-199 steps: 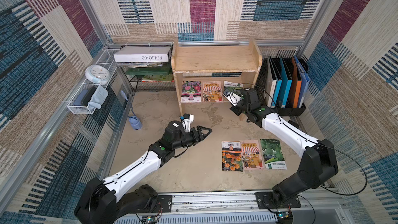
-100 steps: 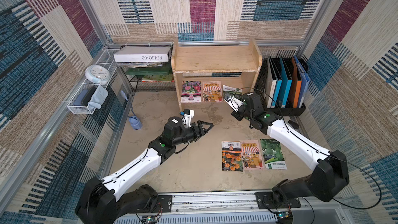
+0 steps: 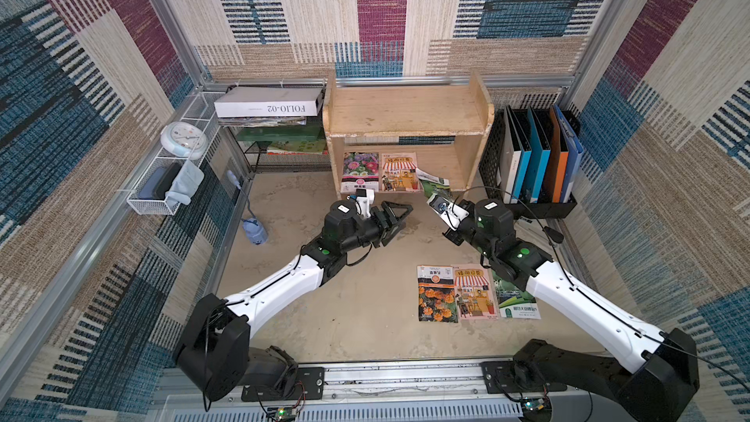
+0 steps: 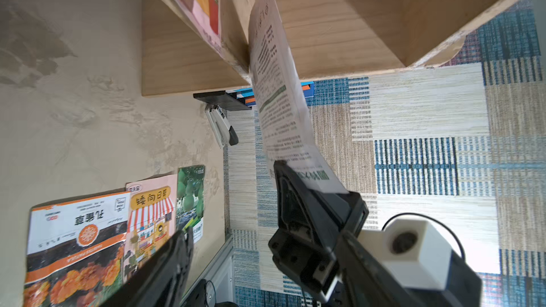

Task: Take the seed bag off the shelf
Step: Pick up the seed packet from the shelf.

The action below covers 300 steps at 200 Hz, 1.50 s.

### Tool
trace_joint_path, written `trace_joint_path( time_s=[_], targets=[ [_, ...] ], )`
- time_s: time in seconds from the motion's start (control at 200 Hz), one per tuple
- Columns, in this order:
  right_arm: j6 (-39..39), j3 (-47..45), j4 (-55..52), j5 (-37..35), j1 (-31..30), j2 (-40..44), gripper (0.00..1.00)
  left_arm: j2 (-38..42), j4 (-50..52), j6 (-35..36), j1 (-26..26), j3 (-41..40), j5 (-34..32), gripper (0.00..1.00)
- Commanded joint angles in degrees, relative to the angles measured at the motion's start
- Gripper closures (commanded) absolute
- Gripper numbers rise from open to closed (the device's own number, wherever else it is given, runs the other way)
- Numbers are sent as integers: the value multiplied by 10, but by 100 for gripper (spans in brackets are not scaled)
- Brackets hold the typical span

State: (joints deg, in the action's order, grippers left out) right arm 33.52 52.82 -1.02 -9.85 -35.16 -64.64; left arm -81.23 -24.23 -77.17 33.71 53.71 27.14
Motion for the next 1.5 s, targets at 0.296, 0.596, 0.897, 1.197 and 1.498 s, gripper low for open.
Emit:
trace_joint_path(
  time_s=[0.296,0.596,0.897,1.197,1.498],
  targets=[
    [25,-15,31,-25,-38,29,100,-55,-24,-34,21,102,-1,18],
    [30,-13,28,-27,-42,37,100,-97,6,-31,24,134,6,17],
    [30,-14,21,-23,-49,40,100,-136,36,-24,25,185,17,21],
    [28,-18,17,-27,-53,43,100,-150,38,-28,25,198,22,58],
    [24,-23,17,-34,-58,54,100,-152,39,-27,25,202,26,90]
  ],
)
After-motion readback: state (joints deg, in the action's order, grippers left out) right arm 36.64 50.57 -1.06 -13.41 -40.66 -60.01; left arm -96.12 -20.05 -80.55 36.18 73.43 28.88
